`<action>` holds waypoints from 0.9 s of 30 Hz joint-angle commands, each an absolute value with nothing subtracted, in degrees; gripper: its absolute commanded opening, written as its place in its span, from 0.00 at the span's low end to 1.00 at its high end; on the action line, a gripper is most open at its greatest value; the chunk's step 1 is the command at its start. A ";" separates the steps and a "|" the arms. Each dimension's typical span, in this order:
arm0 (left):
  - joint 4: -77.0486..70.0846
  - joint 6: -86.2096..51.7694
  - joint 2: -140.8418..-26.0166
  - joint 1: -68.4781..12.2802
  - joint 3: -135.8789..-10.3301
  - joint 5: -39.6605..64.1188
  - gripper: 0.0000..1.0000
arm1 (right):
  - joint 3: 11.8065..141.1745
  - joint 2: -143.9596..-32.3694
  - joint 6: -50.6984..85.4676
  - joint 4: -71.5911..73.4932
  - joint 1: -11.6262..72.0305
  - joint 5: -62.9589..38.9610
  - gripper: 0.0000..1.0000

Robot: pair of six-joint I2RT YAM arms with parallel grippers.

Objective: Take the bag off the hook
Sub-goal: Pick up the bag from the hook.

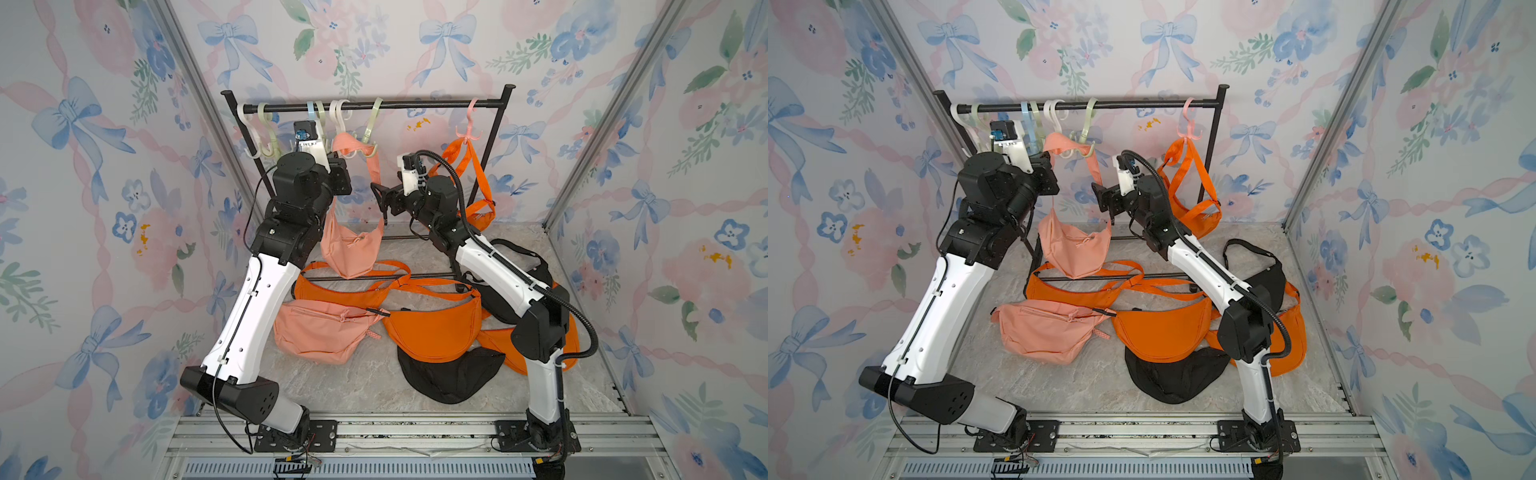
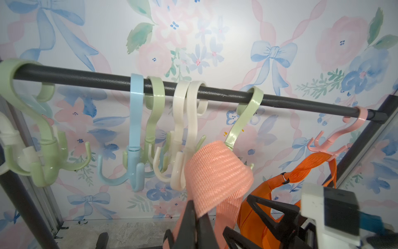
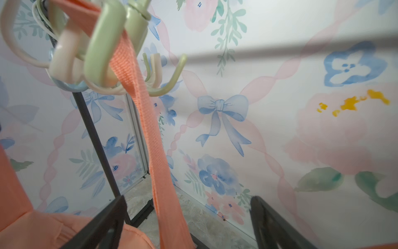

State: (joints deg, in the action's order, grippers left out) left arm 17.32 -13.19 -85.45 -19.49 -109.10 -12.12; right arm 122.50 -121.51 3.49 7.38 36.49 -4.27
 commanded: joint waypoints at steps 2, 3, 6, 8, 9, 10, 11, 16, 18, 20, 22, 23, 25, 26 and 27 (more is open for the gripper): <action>16.00 -14.41 -83.04 -19.27 -107.85 -10.95 0.00 | 133.87 -127.36 8.33 5.92 36.06 -8.85 0.71; 16.00 -14.41 -82.89 -19.25 -107.68 -10.73 0.00 | 137.06 -129.07 9.53 5.10 35.80 -9.48 0.53; 15.97 -14.84 -83.07 -19.17 -107.41 -10.40 0.00 | 146.84 -133.50 12.38 1.07 35.29 -10.72 0.08; 15.91 -15.28 -83.79 -19.18 -107.40 -9.79 0.00 | 152.18 -134.81 12.04 -1.66 35.32 -10.14 0.00; 15.91 -15.63 -84.25 -19.17 -107.45 -9.38 0.00 | 154.12 -135.00 11.55 -2.56 35.40 -9.43 0.00; 15.91 -15.98 -84.82 -19.21 -107.57 -8.95 0.00 | 155.53 -134.89 11.09 -2.97 35.33 -9.01 0.00; 15.91 -16.22 -85.60 -19.31 -108.03 -8.50 0.00 | 156.67 -134.36 10.60 -3.16 35.29 -8.40 0.00; 16.04 -17.39 -90.41 -19.76 -112.41 -6.45 0.00 | 157.93 -129.72 5.81 -2.93 35.24 -4.40 0.00; 16.48 -17.50 -92.31 -20.63 -114.96 -5.97 0.00 | 157.68 -127.35 3.37 -4.28 35.23 -3.02 0.00; 16.83 -17.33 -93.27 -21.80 -116.63 -6.13 0.00 | 156.52 -124.62 1.60 -6.20 35.20 -2.33 0.00; 16.87 -16.99 -93.23 -23.02 -117.07 -6.47 0.00 | 153.18 -121.01 0.17 -7.65 35.53 -1.44 0.00; 16.94 -16.80 -92.89 -23.59 -116.92 -6.64 0.00 | 150.39 -118.61 -0.71 -7.99 35.90 -0.68 0.00; 17.12 -16.44 -91.73 -24.68 -116.06 -7.19 0.00 | 143.04 -112.81 -3.05 -7.75 37.15 0.80 0.00; 17.14 -16.43 -90.80 -25.14 -115.13 -7.78 0.00 | 138.04 -109.10 -4.60 -6.89 38.10 2.11 0.00; 17.14 -16.44 -89.46 -25.66 -113.70 -8.58 0.00 | 132.45 -105.12 -6.11 -5.63 39.36 3.74 0.00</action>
State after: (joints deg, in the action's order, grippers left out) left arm 17.91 -16.60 -93.19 -24.58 -114.48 -7.64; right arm 140.94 -113.67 -0.54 -7.11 36.58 -0.36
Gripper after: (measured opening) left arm 0.049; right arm 0.048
